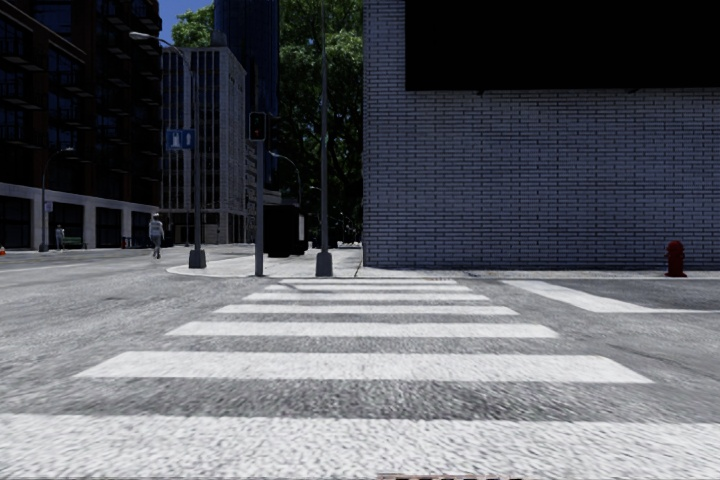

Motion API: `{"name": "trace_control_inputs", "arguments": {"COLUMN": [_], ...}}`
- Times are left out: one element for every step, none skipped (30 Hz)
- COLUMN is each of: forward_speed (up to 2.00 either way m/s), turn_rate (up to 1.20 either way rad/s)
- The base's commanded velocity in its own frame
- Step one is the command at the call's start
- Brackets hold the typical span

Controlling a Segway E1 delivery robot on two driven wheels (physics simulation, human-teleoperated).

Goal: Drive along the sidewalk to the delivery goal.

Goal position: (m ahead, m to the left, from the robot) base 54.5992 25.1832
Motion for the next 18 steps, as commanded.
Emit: {"name": "trace_control_inputs", "arguments": {"forward_speed": [2.00,1.96,1.88,1.72,1.72,1.62,1.51,1.40,1.34,1.28,1.25,1.23,1.21,1.18,1.17,1.16,1.16,1.16], "turn_rate": [0.00,-0.11,-0.16,-0.19,-0.19,-0.20,-0.20,-0.20,-0.20,-0.19,-0.09,-0.01,0.00,0.00,0.00,0.00,0.00,0.00]}}
